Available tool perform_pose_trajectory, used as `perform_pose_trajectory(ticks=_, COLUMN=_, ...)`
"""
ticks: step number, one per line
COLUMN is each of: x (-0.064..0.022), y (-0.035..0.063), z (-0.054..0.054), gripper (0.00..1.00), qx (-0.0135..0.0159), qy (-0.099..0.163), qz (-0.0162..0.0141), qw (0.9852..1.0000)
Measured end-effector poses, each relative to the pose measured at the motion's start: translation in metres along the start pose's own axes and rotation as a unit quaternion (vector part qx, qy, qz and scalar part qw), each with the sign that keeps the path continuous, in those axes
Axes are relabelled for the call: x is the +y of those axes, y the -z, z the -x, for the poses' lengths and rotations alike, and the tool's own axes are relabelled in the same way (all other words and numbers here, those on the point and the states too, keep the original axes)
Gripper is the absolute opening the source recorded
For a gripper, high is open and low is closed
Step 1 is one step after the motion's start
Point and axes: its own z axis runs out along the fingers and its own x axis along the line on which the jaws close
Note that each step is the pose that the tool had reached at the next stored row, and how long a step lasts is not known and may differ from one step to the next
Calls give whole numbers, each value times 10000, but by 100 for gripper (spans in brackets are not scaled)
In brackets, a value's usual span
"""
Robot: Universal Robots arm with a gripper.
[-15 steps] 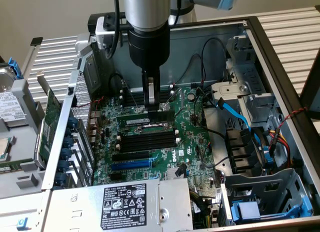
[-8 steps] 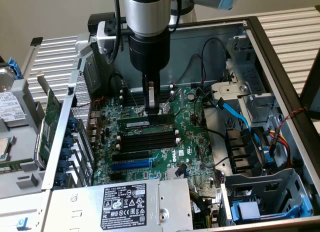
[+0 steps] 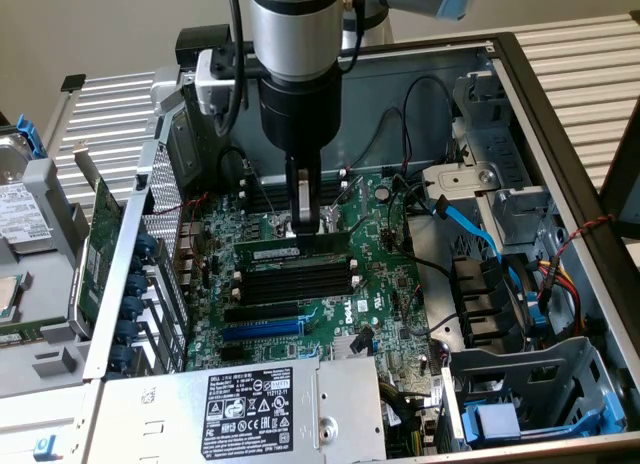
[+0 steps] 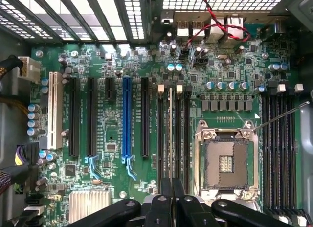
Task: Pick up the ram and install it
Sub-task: 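Insert the ram into the slot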
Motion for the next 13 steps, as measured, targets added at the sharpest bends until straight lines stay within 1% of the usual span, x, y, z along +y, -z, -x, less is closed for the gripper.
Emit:
perform_pose_trajectory(ticks=7, x=-14, y=-39, z=-26, gripper=12, qx=-4, qy=0, qz=1, qw=10000)
perform_pose_trajectory(ticks=13, x=-17, y=-78, z=-35, gripper=12, qx=-5, qy=0, qz=17, qw=10000)
